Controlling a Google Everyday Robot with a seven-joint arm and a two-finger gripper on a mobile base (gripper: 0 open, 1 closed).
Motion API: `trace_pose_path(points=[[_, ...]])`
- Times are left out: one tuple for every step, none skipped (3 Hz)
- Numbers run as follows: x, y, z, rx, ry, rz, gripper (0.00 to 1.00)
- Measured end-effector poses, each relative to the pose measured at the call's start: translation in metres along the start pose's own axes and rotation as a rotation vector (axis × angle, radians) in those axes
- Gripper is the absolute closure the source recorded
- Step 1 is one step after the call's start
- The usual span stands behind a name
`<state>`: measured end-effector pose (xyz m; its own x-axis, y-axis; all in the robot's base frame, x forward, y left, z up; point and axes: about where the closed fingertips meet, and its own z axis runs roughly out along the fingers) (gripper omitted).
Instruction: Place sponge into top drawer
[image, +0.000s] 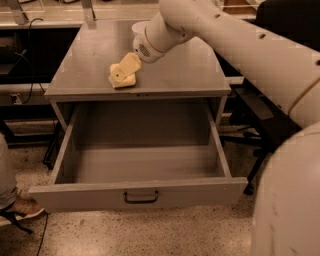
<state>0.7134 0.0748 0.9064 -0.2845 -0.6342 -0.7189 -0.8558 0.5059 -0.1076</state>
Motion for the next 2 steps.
trace_pose_path(points=[[-0.004,-0.017,0.025,0.044,0.002,0.040,0.00],[0.001,-0.030,0.051,0.045,0.017,0.096,0.00]])
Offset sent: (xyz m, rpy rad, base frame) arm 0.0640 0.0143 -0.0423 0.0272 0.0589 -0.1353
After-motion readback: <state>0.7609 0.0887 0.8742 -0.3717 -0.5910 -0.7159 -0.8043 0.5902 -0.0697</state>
